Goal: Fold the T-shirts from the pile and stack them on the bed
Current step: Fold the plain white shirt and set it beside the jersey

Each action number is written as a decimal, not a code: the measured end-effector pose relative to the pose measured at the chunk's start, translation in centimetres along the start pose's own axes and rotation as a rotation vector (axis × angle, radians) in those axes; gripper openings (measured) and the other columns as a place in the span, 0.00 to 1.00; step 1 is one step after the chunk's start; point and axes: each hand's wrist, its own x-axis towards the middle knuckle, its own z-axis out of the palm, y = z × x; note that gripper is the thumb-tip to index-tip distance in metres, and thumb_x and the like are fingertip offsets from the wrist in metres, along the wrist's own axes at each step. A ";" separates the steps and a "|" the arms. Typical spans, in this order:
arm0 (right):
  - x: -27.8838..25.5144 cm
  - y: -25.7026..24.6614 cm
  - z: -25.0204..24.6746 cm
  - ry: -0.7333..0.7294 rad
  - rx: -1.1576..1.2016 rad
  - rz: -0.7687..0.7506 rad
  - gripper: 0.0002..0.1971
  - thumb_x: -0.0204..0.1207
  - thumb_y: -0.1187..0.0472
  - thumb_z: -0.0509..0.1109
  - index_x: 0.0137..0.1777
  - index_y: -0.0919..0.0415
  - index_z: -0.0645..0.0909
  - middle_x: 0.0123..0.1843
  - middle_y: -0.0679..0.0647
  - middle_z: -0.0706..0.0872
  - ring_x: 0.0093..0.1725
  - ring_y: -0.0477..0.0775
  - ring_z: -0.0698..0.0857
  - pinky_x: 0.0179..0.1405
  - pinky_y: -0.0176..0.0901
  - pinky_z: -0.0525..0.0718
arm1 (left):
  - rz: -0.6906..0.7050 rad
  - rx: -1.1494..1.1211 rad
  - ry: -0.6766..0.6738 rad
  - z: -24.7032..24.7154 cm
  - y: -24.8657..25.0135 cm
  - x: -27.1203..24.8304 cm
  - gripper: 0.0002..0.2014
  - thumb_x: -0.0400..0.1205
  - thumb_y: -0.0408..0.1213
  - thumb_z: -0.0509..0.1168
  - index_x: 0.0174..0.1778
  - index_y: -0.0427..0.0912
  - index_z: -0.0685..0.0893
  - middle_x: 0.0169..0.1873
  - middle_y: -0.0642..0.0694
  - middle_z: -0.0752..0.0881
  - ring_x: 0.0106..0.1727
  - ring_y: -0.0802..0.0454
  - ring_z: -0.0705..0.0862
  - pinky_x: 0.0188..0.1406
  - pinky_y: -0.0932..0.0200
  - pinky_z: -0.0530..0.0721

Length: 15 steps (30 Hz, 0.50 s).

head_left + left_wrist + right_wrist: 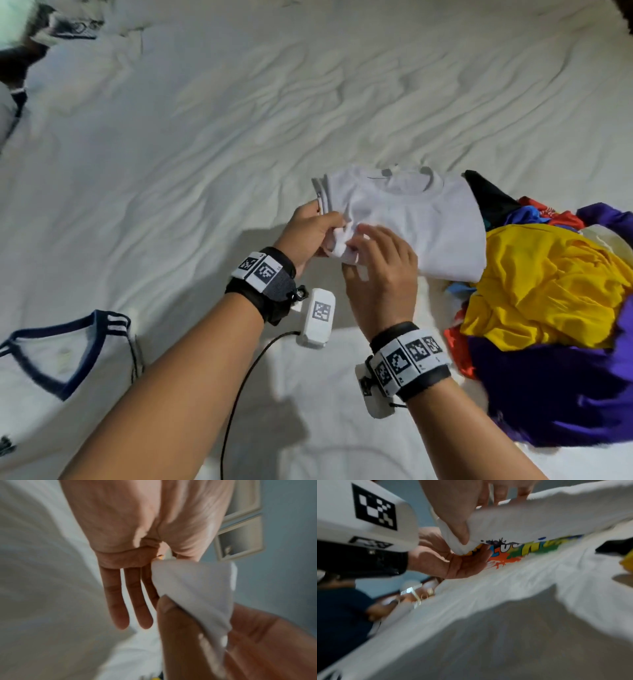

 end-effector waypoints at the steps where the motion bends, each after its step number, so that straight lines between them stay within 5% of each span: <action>1: -1.8 0.2 1.0 -0.113 -0.045 -0.010 0.10 0.70 0.65 0.79 0.52 0.60 0.88 0.62 0.54 0.89 0.65 0.62 0.85 0.67 0.61 0.79 | -0.073 0.027 0.028 -1.1 -2.0 -0.3 0.14 0.75 0.31 0.71 0.55 0.32 0.86 0.39 0.36 0.84 0.37 0.45 0.82 0.38 0.53 0.83; 4: -8.0 0.2 3.9 -0.436 -0.084 -0.010 0.14 0.67 0.64 0.82 0.53 0.56 0.87 0.57 0.51 0.91 0.62 0.61 0.86 0.66 0.64 0.80 | -0.280 0.180 0.111 -4.8 -8.5 -1.8 0.14 0.79 0.24 0.69 0.61 0.26 0.84 0.39 0.34 0.87 0.34 0.43 0.84 0.30 0.57 0.84; 8: -13.8 -1.8 6.7 -0.645 -0.063 -0.070 0.13 0.66 0.64 0.80 0.49 0.54 0.86 0.50 0.48 0.89 0.52 0.58 0.85 0.52 0.58 0.83 | -0.451 0.233 0.194 -8.9 -13.8 -4.9 0.09 0.78 0.21 0.67 0.52 0.35 0.83 0.31 0.37 0.86 0.28 0.43 0.84 0.17 0.62 0.79; 12: -15.4 -5.0 8.1 -0.678 0.042 -0.080 0.11 0.69 0.65 0.78 0.50 0.54 0.85 0.55 0.47 0.89 0.56 0.57 0.84 0.53 0.57 0.81 | -0.393 0.210 0.327 -12.4 -15.9 -7.0 0.12 0.77 0.21 0.65 0.56 0.28 0.84 0.41 0.28 0.89 0.37 0.39 0.86 0.32 0.52 0.87; 15: -16.0 -6.5 8.5 -0.794 0.093 -0.137 0.08 0.77 0.54 0.75 0.55 0.50 0.86 0.61 0.45 0.87 0.65 0.57 0.82 0.63 0.60 0.77 | -0.353 0.398 0.451 -13.9 -16.3 -8.5 0.10 0.80 0.29 0.63 0.56 0.38 0.82 0.44 0.36 0.89 0.39 0.41 0.85 0.36 0.52 0.84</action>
